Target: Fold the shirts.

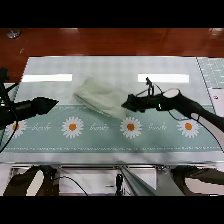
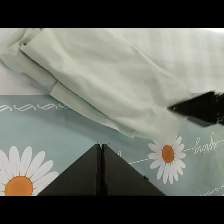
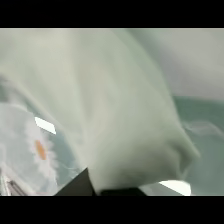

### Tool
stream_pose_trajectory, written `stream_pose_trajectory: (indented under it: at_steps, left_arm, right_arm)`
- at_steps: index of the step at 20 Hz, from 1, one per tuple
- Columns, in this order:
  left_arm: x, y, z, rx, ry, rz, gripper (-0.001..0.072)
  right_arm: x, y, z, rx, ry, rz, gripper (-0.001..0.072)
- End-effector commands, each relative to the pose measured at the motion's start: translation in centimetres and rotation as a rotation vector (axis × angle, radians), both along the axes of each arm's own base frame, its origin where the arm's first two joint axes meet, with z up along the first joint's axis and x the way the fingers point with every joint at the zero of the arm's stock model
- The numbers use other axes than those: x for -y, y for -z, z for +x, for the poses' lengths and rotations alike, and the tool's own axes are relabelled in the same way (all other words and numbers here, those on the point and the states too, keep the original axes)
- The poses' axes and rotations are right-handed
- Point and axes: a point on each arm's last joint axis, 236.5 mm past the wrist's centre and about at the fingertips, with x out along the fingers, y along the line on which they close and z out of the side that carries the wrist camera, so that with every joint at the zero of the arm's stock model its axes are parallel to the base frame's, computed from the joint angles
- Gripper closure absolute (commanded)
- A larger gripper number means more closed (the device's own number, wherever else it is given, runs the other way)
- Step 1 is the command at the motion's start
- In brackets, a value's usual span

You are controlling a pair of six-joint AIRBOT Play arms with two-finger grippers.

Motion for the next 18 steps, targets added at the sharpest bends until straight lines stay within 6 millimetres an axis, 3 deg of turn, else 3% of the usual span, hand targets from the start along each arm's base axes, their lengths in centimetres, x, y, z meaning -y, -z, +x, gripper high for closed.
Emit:
stream_pose_trajectory:
  at_steps: [1,3,5,7,9,13,18]
  left_arm:
    - [0.0,0.0,0.0,0.0,0.0,0.0,0.0689]
    - [0.0,0.0,0.0,0.0,0.0,0.0,0.0689]
    - [0.0,0.0,0.0,0.0,0.0,0.0,0.0689]
    - [0.0,0.0,0.0,-0.002,0.002,0.0,0.0689]
    - [0.2,0.1,-0.2,-0.008,0.01,-0.002,0.0689]
    - [0.2,0.1,-0.3,-0.009,0.012,-0.002,0.0689]
    - [0.5,0.3,-0.7,-0.023,0.028,-0.005,0.0689]
  right_arm:
    - [-1.2,-6.9,2.6,0.164,-0.185,-0.061,0.0677]
    - [-0.3,-12.2,5.0,0.283,-0.219,-0.159,0.0677]
    - [1.9,-17.6,7.4,0.392,-0.192,-0.256,0.0677]
    - [4.5,-22.8,8.8,0.474,-0.147,-0.276,0.0677]
    - [8.0,-26.2,9.4,0.499,-0.094,-0.29,0.0677]
    - [16.9,-28.4,8.1,0.435,0.001,-0.368,0.0677]
    - [28.9,-28.0,2.7,0.231,0.168,-0.455,0.0677]
